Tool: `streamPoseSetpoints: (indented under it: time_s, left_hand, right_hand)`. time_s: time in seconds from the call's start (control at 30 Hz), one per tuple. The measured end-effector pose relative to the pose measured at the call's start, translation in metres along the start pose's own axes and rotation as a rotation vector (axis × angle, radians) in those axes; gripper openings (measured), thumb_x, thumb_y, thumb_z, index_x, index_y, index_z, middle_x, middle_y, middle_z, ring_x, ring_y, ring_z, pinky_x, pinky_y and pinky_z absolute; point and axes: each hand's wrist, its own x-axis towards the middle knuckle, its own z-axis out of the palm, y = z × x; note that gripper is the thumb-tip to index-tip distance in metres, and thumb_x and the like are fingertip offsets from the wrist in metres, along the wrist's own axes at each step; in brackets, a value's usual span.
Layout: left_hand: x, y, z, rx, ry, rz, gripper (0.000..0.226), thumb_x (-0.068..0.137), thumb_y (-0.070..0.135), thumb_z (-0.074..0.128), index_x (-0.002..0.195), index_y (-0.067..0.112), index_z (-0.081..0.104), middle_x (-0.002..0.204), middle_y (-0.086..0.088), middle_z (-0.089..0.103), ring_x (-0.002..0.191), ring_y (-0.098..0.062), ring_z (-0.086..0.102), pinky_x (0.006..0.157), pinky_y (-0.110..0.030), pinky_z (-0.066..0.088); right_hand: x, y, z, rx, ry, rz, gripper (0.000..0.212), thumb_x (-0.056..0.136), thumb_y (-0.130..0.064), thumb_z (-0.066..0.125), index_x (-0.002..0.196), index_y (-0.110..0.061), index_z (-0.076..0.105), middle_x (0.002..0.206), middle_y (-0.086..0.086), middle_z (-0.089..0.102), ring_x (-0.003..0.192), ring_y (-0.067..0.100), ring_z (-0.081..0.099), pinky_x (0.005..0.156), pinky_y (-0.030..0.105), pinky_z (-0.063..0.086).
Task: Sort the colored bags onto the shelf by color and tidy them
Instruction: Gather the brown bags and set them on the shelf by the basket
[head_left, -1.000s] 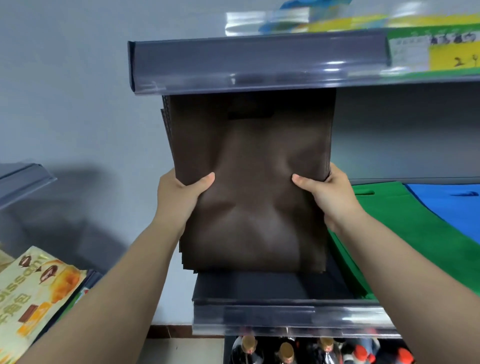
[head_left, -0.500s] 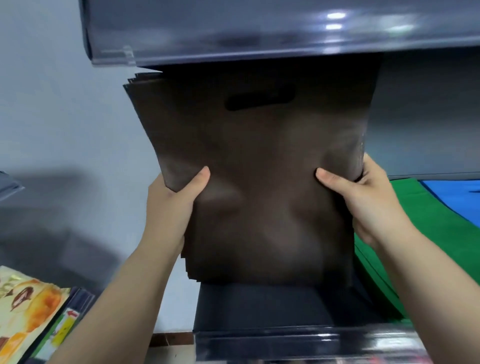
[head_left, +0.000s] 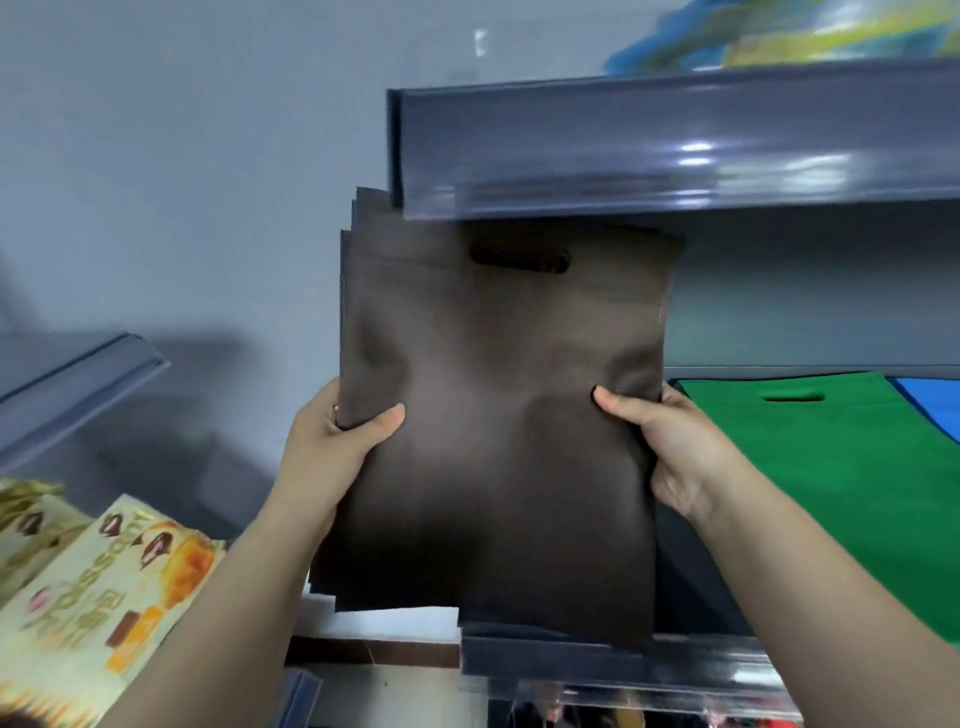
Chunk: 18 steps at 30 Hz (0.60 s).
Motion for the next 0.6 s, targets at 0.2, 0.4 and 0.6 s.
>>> streamPoseSetpoints:
  time_s: [0.2, 0.4, 0.6]
  left_hand:
    - [-0.033, 0.002, -0.061, -0.056, 0.242, -0.011, 0.022, 0.081, 0.0, 0.067, 0.089, 0.02, 0.066, 0.077, 0.009, 0.072, 0.077, -0.012, 0.066, 0.07, -0.026, 0.051]
    - [-0.092, 0.041, -0.14, 0.026, 0.512, 0.067, 0.024, 0.083, 0.002, 0.066, 0.1, 0.019, 0.065, 0.093, 0.006, 0.072, 0.088, -0.012, 0.066, 0.082, -0.028, 0.051]
    - [-0.138, 0.135, -0.211, 0.184, 0.701, 0.252, 0.026, 0.086, 0.01, 0.066, 0.104, 0.028, 0.063, 0.104, 0.008, 0.07, 0.1, -0.011, 0.064, 0.086, -0.029, 0.05]
  right_hand:
    - [-0.006, 0.012, 0.068, -0.187, -0.165, 0.001, 0.031, 0.084, 0.008, 0.059, 0.11, -0.01, 0.061, 0.075, 0.002, 0.073, 0.062, 0.014, 0.07, 0.052, 0.023, 0.054]
    - [-0.039, 0.039, 0.159, -0.261, -0.374, -0.102, 0.036, 0.084, 0.007, 0.062, 0.111, -0.016, 0.06, 0.095, -0.002, 0.07, 0.087, 0.016, 0.067, 0.075, 0.027, 0.054]
    - [-0.08, 0.012, 0.271, -0.171, -0.601, -0.302, 0.038, 0.08, 0.007, 0.064, 0.108, -0.019, 0.062, 0.103, -0.001, 0.07, 0.097, 0.019, 0.067, 0.089, 0.039, 0.052]
